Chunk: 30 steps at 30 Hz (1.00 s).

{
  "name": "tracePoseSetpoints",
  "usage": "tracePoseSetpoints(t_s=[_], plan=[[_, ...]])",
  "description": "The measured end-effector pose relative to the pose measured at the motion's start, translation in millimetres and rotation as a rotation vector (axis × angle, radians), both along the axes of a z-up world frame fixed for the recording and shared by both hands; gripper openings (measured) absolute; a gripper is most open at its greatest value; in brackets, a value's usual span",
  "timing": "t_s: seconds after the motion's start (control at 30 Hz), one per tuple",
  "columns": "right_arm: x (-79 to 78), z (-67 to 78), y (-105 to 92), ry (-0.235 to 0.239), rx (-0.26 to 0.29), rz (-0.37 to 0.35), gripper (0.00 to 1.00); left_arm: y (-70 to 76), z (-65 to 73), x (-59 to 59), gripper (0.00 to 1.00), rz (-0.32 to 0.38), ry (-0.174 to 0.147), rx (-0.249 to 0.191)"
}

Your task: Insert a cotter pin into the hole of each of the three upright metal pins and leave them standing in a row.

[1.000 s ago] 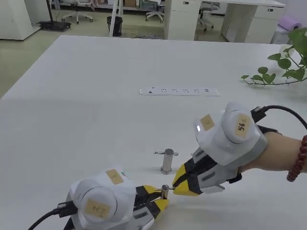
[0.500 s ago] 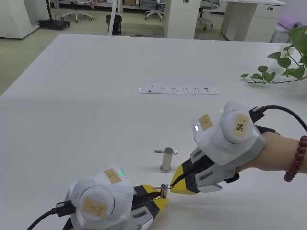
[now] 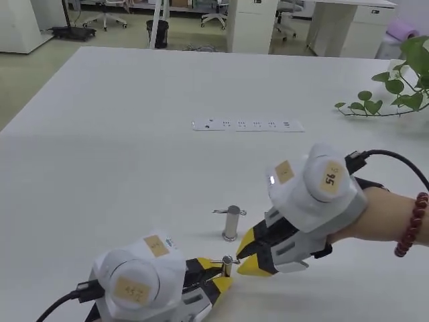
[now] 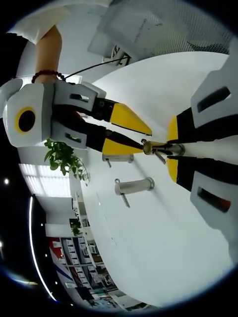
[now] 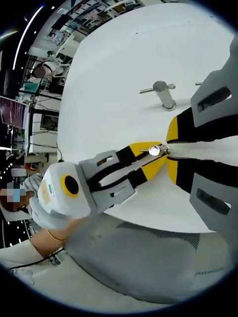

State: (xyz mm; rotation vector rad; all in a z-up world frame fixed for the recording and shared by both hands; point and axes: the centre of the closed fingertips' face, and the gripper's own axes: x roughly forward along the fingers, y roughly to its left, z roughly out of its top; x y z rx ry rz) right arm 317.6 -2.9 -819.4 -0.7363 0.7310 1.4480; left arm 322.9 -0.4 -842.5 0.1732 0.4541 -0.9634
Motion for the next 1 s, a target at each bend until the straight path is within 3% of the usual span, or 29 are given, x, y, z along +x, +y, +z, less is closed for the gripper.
tracePoseSetpoints(t_s=[0.23, 0.63, 1.0], plan=[[-1.0, 3.0, 3.9, 0.014, 0.028, -0.027, 0.17, 3.5, -0.9, -1.5, 0.15, 0.003, 0.009, 0.008], [-0.1, 6.9, 15.1, 0.003, 0.066, -0.043, 0.18, 15.7, 5.5, -4.7, 0.36, 0.014, 0.002, 0.014], [-0.4, 2.2, 16.5, -0.012, 0.054, -0.028, 0.13, 22.5, 20.4, -12.5, 0.48, 0.011, -0.01, -0.036]])
